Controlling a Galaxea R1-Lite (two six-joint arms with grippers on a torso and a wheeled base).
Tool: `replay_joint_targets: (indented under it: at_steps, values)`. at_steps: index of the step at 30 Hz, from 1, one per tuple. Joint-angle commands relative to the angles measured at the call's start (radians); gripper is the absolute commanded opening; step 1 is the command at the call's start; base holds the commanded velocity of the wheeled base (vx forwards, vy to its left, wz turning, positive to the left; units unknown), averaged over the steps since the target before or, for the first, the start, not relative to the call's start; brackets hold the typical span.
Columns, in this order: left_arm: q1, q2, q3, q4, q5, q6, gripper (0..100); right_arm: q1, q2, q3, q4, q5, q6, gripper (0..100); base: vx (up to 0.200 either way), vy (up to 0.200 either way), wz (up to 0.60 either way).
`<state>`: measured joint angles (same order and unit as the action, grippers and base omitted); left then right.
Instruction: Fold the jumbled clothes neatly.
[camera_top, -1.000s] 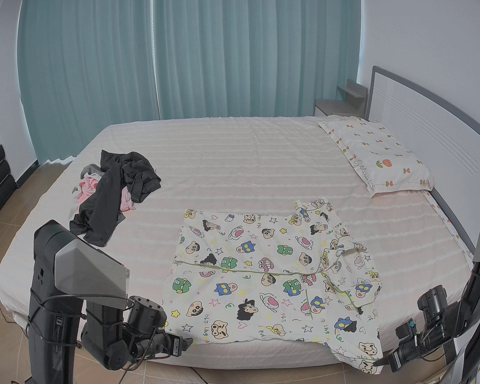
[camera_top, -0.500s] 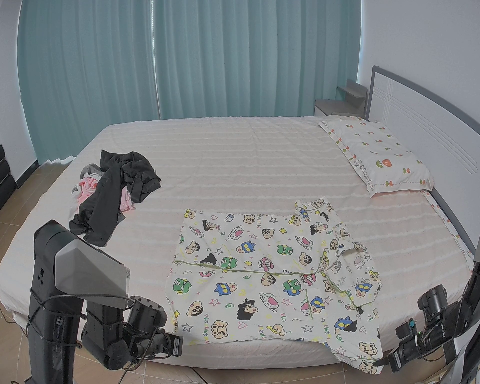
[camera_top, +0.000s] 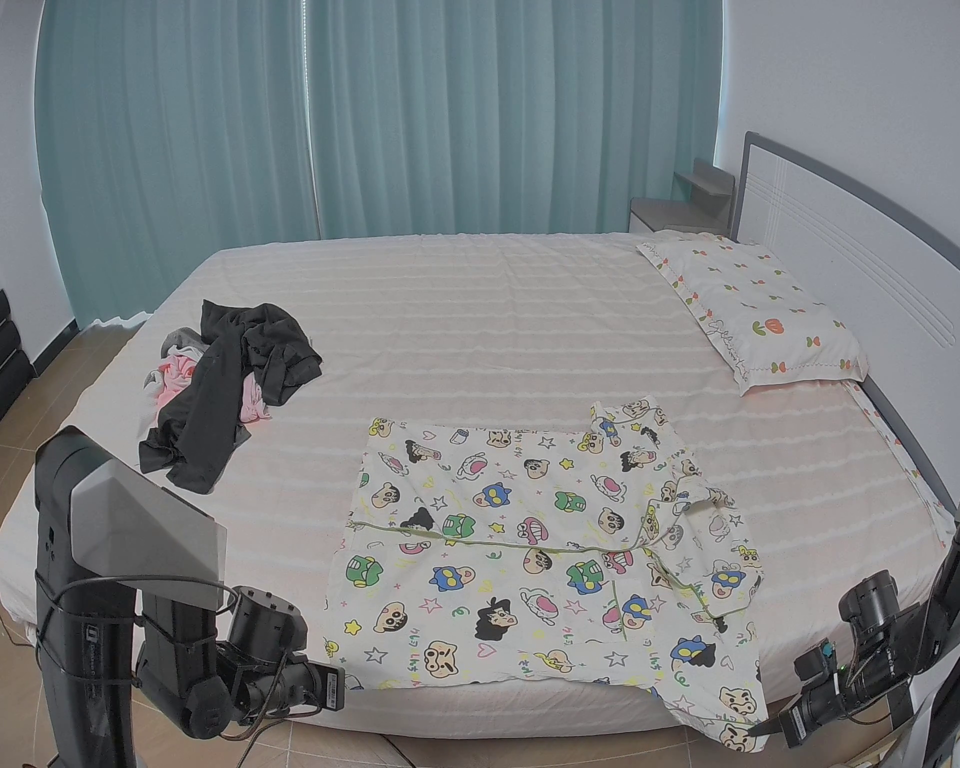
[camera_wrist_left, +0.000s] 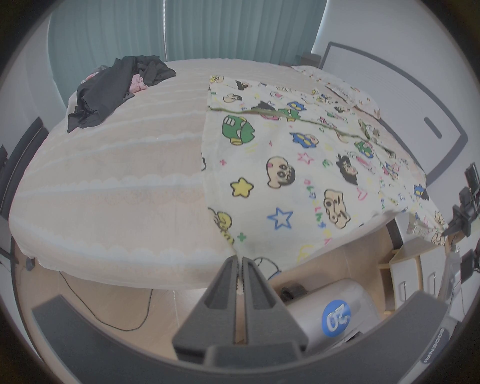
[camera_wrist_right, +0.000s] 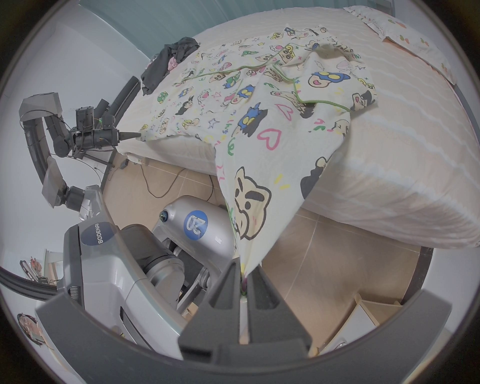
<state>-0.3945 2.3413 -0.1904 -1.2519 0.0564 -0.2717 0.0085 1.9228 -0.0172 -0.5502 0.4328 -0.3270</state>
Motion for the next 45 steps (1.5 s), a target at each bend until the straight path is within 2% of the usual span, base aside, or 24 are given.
replay_joint_targets:
  at_steps: [1,4,8,13,19,23,24,32,45]
  values:
    - [-0.003,-0.023,-0.017,-0.012,0.000,-0.024,0,-0.001,-0.044,0.017,-0.011,0.035,0.003,0,0.000,0.000,0.00]
    - [-0.003,-0.050,-0.030,-0.026,0.000,-0.049,0,-0.015,-0.102,0.017,-0.040,0.087,0.011,0,0.000,0.000,0.00]
    - [-0.003,-0.082,-0.061,-0.026,0.007,-0.090,0,-0.024,-0.145,0.017,-0.080,0.116,0.043,0,0.000,0.000,0.00]
    - [0.008,-0.091,-0.052,-0.021,0.008,-0.092,0,-0.033,-0.154,0.017,-0.117,0.138,0.075,0,0.000,0.000,0.00]
    - [0.013,-0.042,-0.027,-0.012,-0.033,-0.066,0,-0.033,-0.139,0.017,-0.116,0.136,0.075,0,0.000,0.000,0.00]
    - [0.009,0.018,-0.018,-0.021,-0.040,0.011,0,-0.033,-0.119,0.017,-0.116,0.136,0.075,0,0.000,0.000,0.00]
    - [0.009,0.030,-0.018,-0.024,-0.040,0.032,100,-0.033,-0.113,0.017,-0.116,0.135,0.075,0,0.000,0.000,0.00]
    - [0.008,0.101,-0.034,-0.077,-0.036,0.144,100,-0.033,-0.082,0.017,-0.119,0.133,0.074,0,0.000,0.000,0.00]
    - [-0.018,0.128,-0.123,-0.061,-0.029,0.149,100,-0.035,-0.076,0.016,-0.117,0.138,0.072,0,0.000,0.000,0.00]
